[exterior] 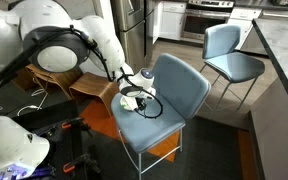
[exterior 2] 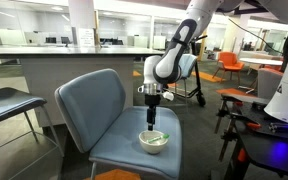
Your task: Move the bowl to the left.
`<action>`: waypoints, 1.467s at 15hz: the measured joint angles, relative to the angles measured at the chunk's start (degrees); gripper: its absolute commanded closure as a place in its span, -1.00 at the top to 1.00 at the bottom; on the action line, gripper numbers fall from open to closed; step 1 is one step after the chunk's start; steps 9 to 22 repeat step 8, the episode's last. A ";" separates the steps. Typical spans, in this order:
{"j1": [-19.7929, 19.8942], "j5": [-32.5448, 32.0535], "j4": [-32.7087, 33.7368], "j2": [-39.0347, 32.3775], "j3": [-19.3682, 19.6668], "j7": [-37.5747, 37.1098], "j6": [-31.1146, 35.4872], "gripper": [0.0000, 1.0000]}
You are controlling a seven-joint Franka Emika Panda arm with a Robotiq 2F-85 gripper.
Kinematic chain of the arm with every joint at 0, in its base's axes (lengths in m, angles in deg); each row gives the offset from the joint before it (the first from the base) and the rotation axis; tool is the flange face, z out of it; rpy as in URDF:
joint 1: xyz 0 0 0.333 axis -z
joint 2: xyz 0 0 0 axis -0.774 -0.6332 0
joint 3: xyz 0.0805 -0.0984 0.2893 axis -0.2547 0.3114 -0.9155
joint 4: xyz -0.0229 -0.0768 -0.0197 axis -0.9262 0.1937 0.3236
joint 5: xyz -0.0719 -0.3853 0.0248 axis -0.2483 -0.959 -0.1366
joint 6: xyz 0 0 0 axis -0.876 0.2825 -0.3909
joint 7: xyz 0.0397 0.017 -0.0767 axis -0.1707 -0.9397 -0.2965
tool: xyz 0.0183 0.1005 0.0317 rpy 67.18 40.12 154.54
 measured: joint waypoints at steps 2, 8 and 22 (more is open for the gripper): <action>-0.79 -0.72 -2.03 3.37 0.43 -0.20 -1.38 1.00; -3.00 -0.89 -8.00 13.71 1.87 -0.34 -5.92 1.00; -3.00 -0.89 -8.00 13.71 1.87 -0.34 -5.92 1.00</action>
